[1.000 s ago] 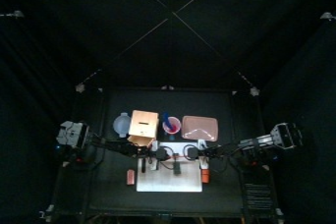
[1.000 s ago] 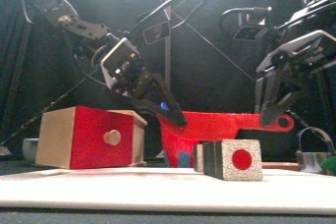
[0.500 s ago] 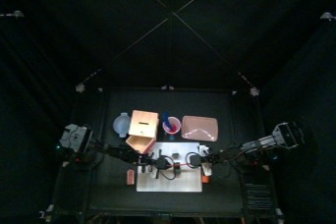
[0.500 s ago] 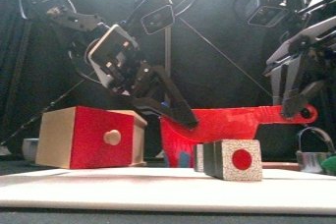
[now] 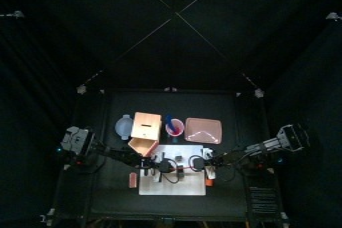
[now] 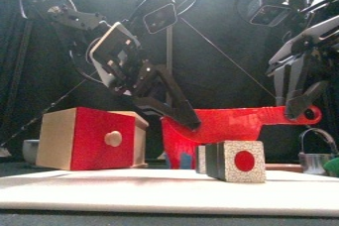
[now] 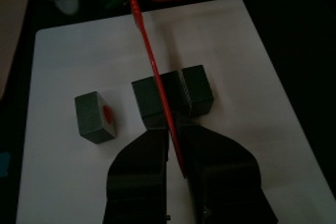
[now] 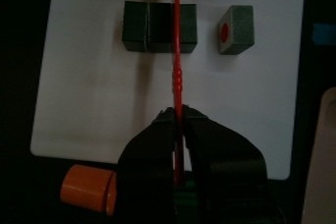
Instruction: Cut sushi roll
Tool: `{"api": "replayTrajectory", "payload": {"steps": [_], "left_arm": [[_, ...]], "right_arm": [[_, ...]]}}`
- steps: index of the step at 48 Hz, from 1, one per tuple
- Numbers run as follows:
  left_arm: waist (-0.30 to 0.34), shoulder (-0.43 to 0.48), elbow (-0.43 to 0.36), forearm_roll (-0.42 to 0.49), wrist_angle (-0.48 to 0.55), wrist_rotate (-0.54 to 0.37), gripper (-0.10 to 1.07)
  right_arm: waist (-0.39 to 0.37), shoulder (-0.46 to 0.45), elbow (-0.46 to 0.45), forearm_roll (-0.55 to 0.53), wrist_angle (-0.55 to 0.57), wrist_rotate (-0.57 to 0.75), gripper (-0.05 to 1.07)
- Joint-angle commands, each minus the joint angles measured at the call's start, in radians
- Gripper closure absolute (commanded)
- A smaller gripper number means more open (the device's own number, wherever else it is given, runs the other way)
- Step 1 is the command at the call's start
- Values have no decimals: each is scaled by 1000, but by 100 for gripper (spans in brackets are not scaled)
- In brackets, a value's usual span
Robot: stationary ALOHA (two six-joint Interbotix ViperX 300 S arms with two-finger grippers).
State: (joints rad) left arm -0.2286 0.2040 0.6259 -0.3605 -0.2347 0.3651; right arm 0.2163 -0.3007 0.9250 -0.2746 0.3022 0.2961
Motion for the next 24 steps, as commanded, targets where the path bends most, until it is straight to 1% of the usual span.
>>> {"api": "replayTrajectory", "payload": {"steps": [1,15,24], "left_arm": [[-20,-31,-6,2,0,2,49],[-26,-12,-5,-3,0,2,49],[-18,-3,-2,-5,0,2,49]], "right_arm": [[6,-21,-15,0,3,0,62],[6,-5,-5,14,8,0,62],[3,11,-15,-6,8,-5,62]]}}
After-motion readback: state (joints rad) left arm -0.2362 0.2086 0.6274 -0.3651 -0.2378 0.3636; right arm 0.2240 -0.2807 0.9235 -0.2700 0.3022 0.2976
